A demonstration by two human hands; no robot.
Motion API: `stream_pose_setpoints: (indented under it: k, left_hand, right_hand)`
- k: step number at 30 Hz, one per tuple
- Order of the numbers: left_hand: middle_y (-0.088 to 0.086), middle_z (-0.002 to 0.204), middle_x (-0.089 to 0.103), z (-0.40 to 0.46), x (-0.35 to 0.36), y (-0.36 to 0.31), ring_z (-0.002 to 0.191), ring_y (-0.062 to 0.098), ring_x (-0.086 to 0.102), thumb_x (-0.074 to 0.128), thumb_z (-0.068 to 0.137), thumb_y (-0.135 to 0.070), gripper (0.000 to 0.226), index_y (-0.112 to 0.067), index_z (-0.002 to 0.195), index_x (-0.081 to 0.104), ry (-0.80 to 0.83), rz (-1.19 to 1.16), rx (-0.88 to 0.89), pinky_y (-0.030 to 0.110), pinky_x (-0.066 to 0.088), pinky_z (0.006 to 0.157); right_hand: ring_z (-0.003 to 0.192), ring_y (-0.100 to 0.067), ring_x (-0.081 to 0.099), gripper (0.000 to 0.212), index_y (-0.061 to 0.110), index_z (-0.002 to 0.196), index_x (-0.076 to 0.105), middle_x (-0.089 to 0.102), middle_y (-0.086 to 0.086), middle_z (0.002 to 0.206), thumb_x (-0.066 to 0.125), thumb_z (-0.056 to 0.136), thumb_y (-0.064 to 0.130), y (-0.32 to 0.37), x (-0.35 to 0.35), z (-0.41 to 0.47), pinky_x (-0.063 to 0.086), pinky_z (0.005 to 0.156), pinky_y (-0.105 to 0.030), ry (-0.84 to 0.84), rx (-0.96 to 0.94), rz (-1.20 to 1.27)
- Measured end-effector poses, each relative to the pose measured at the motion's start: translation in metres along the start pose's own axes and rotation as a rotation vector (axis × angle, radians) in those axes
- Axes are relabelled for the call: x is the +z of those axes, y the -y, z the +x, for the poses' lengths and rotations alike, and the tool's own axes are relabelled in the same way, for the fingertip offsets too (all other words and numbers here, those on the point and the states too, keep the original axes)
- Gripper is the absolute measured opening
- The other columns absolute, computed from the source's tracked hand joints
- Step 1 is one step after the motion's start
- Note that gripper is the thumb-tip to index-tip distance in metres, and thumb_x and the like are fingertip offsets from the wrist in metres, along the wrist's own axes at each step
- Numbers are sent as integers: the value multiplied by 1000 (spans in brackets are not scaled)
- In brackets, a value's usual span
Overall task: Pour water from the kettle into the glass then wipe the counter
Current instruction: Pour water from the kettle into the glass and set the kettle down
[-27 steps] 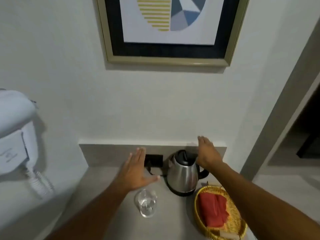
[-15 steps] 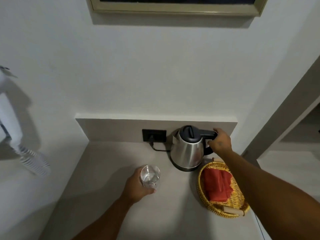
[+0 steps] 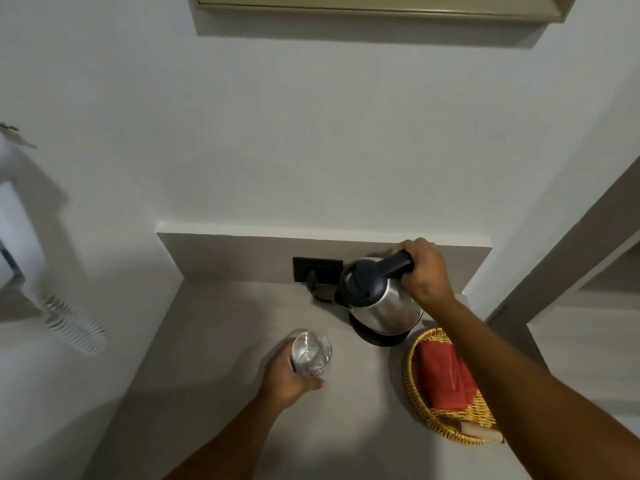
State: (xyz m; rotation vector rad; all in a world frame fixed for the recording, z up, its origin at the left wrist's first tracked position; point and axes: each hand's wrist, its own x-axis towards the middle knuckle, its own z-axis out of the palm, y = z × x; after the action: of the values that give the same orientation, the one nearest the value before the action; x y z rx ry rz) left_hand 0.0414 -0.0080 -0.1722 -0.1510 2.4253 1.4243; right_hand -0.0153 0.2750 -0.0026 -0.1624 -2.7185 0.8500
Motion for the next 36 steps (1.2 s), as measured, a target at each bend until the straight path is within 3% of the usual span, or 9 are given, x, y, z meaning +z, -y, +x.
stream_pose_setpoints:
  k: [6,9,12,16,22,30,36]
  left_hand:
    - [-8,103,74,-5,1,-4,93,7,70,99,50,-8,79,-28,119,66,-31,7,17,2,49,67]
    - [-7,98,75,-4,2,-1,94,11,73,98,51,-6,72,-25,113,68,-31,-20,-1,5,52,65]
    - [-7,96,76,-4,2,2,85,1,70,99,50,-7,71,-22,114,69,-31,-23,3,3,51,64]
    - [-2,101,78,-3,1,2,84,-3,68,99,49,-6,72,-21,113,70,-33,-35,18,2,50,65]
    - [-2,103,77,-3,2,4,98,17,74,98,52,-5,69,-21,113,70,-32,-35,25,4,51,65]
    - [-1,106,73,-2,3,2,91,12,70,96,55,2,75,-17,121,66,-11,-50,20,-1,49,64]
    - [-2,109,73,-5,2,0,99,17,69,96,55,2,76,-18,122,65,-1,-62,46,-1,49,65]
  right_hand:
    - [96,-25,48,26,24,93,66,58,-1,93,76,73,11,48,-4,-12,36,89,-42,58,-452,-257]
    - [96,-27,47,18,21,94,64,55,-3,91,72,79,16,72,-5,-20,32,89,-40,57,-656,-353]
    - [94,-27,48,14,18,96,64,55,-6,91,68,82,18,88,-7,-24,31,92,-42,65,-780,-446]
    - [94,-27,50,15,18,97,63,55,-7,92,68,83,17,100,-9,-27,28,93,-41,105,-848,-502]
    - [91,-27,49,12,16,96,64,56,-7,87,67,85,16,117,-8,-29,32,90,-41,134,-880,-499]
    - [89,-27,50,13,16,96,65,55,-7,88,67,84,12,114,-9,-26,31,90,-41,112,-858,-546]
    - [85,-29,49,11,13,94,66,54,-9,84,65,83,8,116,-13,-22,35,87,-43,79,-905,-545]
